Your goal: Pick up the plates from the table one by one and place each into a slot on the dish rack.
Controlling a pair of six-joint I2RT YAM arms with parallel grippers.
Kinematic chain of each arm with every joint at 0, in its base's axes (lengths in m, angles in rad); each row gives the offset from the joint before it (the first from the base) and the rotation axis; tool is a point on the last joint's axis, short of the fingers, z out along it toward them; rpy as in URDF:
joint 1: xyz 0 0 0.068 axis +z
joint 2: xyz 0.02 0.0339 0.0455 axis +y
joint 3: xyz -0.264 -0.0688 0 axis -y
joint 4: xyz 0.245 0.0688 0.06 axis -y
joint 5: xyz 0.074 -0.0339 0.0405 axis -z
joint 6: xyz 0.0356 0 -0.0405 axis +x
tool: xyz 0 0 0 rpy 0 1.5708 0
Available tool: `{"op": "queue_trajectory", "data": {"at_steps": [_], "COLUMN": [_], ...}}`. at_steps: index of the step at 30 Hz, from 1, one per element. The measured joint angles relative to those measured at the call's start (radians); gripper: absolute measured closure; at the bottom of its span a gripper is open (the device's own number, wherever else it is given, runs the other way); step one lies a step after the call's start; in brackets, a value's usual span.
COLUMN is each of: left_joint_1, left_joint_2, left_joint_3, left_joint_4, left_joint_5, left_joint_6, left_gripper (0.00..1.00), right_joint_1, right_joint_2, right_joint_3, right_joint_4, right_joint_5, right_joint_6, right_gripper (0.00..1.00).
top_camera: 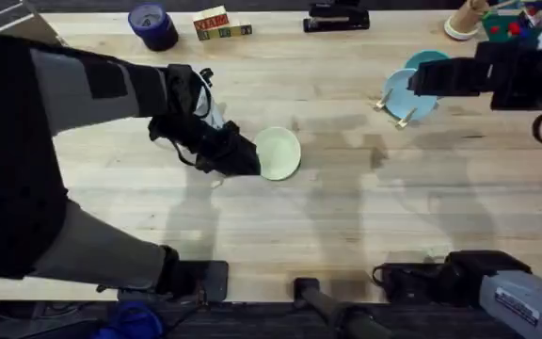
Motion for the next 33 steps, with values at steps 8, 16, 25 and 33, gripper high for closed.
{"op": "queue_trajectory", "data": {"at_steps": [8, 16, 25, 33], "left_joint_1": [0.000, 0.000, 0.000, 0.000], "left_joint_2": [0.001, 0.001, 0.001, 0.001], "left_joint_3": [0.000, 0.000, 0.000, 0.000], "left_joint_4": [0.000, 0.001, 0.001, 0.002], "left_joint_5": [0.001, 0.001, 0.001, 0.001], "left_joint_6": [0.000, 0.000, 0.000, 0.000], "left_gripper": [0.958, 0.959, 0.959, 0.959], "right_joint_1": [0.026, 0.062, 0.121, 0.268], "right_joint_2": [0.091, 0.197, 0.319, 0.409], "right_joint_3": [0.002, 0.002, 0.002, 0.002], "right_joint_4": [-0.034, -0.027, -0.070, -0.059], "right_joint_5": [-0.197, -0.292, -0.346, -0.347], "right_joint_6": [-0.065, -0.006, -0.010, -0.062], "right_gripper": [0.007, 0.007, 0.007, 0.007]}}
